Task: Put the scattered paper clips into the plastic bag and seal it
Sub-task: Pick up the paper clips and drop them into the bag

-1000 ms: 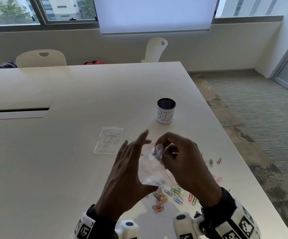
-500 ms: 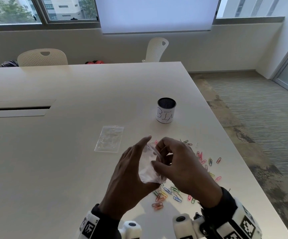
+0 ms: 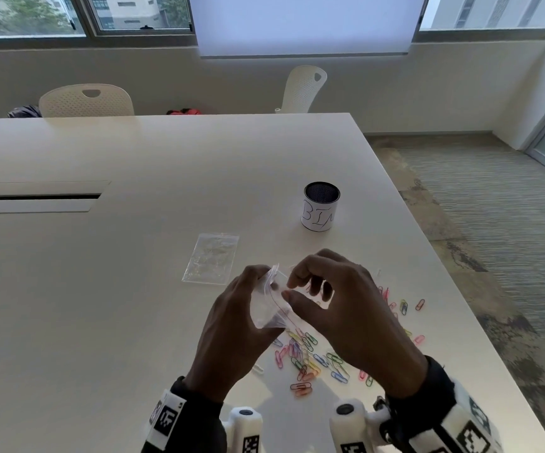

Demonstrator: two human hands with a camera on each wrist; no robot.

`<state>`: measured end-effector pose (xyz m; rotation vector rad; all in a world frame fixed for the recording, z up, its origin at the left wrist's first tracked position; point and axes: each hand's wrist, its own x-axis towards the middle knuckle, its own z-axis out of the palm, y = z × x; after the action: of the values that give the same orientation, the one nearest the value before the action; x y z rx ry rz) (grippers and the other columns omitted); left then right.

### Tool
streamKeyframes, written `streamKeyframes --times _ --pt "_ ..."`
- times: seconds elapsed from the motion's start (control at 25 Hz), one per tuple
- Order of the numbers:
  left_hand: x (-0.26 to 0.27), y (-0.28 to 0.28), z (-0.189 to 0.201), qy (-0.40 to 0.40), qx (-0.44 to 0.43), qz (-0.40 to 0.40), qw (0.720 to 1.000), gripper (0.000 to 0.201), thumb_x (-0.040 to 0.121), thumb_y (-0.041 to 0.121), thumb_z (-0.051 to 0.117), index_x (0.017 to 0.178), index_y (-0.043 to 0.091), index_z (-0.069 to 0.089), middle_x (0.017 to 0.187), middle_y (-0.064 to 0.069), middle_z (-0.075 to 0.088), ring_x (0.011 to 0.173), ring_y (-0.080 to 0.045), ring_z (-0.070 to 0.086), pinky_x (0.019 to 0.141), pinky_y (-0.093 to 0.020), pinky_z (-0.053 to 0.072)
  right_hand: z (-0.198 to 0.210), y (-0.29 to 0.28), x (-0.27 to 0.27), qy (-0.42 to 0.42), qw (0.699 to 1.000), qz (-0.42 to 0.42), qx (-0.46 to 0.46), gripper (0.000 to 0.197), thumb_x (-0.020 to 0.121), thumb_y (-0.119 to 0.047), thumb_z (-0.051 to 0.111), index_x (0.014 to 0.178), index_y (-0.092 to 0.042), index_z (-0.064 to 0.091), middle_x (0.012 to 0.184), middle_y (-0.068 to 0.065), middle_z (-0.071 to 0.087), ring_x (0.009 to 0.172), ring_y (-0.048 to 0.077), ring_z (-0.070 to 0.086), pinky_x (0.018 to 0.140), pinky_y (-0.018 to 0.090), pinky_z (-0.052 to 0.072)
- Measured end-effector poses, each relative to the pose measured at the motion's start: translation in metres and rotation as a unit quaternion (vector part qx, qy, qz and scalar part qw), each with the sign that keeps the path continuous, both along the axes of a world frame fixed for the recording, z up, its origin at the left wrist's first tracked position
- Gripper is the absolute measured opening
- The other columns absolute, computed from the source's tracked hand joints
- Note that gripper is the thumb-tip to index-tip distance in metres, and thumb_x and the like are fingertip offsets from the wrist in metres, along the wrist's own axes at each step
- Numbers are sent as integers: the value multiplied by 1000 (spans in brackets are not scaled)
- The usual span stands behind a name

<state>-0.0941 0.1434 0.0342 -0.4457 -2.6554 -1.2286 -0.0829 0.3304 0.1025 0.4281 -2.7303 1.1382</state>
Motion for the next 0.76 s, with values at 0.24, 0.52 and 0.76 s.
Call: streamKeyframes --times 0.24,0.52,0.76 --pt "-5 -28 -4 -4 3 53 999 57 72 19 92 118 29 59 105 20 69 99 -1 66 89 -20 51 -20 30 -61 -46 998 -19 36 6 91 -24 77 89 -21 73 82 -10 72 71 1 66 67 12 50" --pt "-15 -35 -10 -26 8 57 998 56 74 17 91 118 29 59 106 18 70 102 3 66 88 -12 47 -88 30 -135 -150 957 80 233 60 91 -32 77 143 -10 55 140 10 59 122 22 60 98 29 51" --pt "-30 -33 -9 -31 2 56 998 57 73 24 94 116 33 58 106 17 71 102 -2 67 84 -9 45 -112 16 -146 -173 922 108 329 95 81 -67 71 154 -16 41 149 12 45 137 28 42 113 46 45"
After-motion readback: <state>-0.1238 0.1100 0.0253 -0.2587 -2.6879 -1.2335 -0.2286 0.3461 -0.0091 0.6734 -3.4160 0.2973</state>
